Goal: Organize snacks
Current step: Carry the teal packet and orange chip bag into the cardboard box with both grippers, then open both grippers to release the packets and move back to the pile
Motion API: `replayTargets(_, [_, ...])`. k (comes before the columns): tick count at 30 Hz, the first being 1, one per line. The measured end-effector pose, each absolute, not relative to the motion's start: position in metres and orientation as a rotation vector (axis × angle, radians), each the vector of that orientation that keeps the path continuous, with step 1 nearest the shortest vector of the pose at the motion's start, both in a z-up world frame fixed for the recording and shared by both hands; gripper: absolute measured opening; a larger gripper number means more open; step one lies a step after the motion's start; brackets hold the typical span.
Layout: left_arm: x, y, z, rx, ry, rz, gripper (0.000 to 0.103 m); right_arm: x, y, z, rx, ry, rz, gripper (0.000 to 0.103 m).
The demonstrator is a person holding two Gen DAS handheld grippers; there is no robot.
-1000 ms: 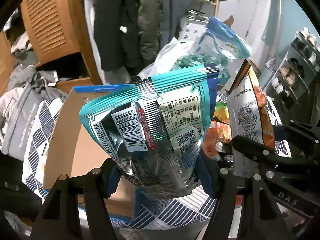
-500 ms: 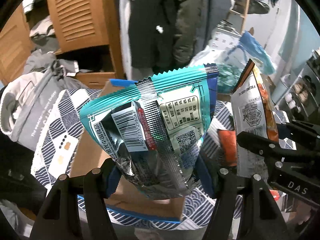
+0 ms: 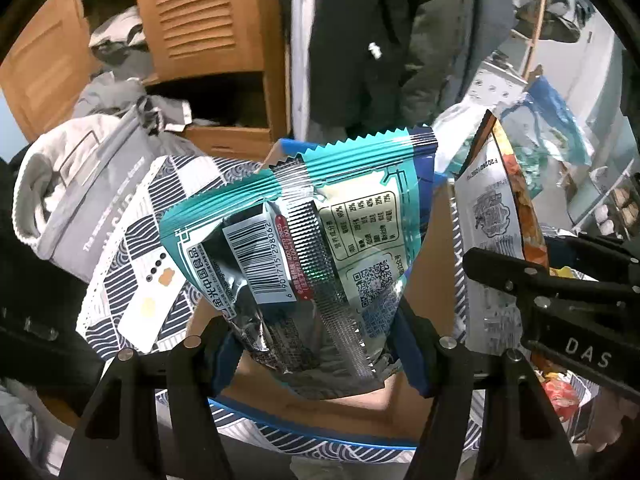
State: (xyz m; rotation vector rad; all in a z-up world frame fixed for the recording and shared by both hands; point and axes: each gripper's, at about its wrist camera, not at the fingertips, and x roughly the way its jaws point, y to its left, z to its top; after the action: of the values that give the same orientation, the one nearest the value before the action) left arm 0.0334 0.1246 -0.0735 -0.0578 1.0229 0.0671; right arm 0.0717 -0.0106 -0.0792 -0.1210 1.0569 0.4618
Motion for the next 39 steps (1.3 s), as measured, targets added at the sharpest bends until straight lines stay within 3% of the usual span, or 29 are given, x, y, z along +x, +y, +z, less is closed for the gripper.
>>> replayTargets(13, [0.04,0.152,-0.099,-0.094,1.099,0.152,0.073,0.091,0.016,-0.102,-0.078,1.139,0.494,0.043])
replayTargets(17, [0.041,0.155,-0.104,-0.096,1.129,0.174,0.075,0.091,0.015,-0.099,-0.078,1.122,0.476,0.06])
replayTargets(22, [0.039,0.153,-0.1,-0.107,1.131,0.17,0.08,0.092,0.006,-0.094,-0.066,1.11,0.458,0.061])
replayTargets(39, [0.037,0.112,-0.095,-0.129,1.169,0.066,0.082,0.067,-0.045,-0.084,-0.108,1.074,0.397,0.074])
